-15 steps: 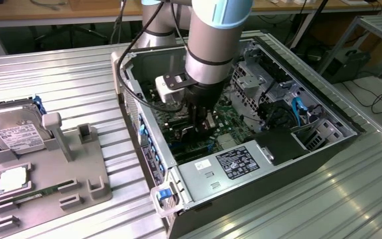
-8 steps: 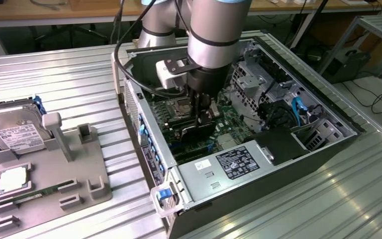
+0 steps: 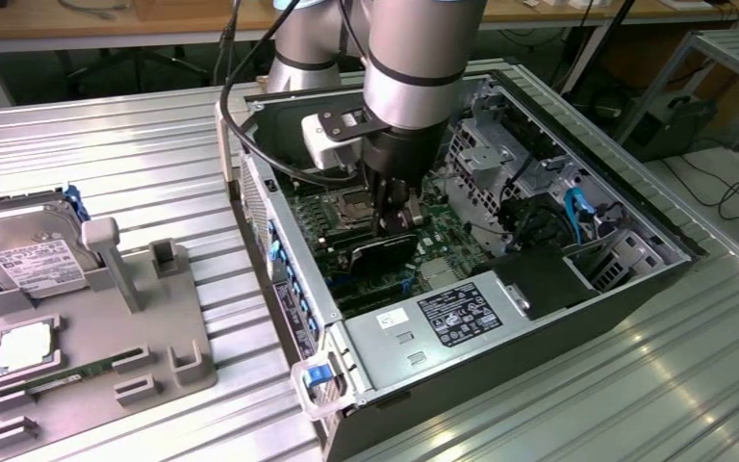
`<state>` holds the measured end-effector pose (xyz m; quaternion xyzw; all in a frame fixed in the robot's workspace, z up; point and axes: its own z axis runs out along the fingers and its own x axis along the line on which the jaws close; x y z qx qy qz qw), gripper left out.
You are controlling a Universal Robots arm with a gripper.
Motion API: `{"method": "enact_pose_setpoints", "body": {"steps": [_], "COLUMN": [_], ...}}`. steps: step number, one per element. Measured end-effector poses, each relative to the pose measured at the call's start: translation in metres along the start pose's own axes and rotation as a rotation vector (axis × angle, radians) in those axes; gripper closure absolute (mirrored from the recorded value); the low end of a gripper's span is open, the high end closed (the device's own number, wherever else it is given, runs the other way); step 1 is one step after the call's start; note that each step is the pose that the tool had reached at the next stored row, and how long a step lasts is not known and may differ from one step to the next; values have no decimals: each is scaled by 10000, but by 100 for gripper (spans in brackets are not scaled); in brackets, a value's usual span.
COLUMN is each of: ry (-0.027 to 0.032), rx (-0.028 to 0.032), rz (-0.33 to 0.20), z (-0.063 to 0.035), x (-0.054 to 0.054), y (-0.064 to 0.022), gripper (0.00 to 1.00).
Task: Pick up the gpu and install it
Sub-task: 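Insert the gpu into the slot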
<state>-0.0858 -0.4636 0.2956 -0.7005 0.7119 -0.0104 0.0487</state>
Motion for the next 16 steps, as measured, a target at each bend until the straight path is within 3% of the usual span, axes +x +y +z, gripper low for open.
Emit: {"method": "enact_pose_setpoints", "body": {"steps": [2, 16], "ry": [0, 0], "rx": [0, 0], "rz": [0, 0], "z": [0, 0], "x": [0, 0], "y": [0, 0], "gripper": [89, 89]}}
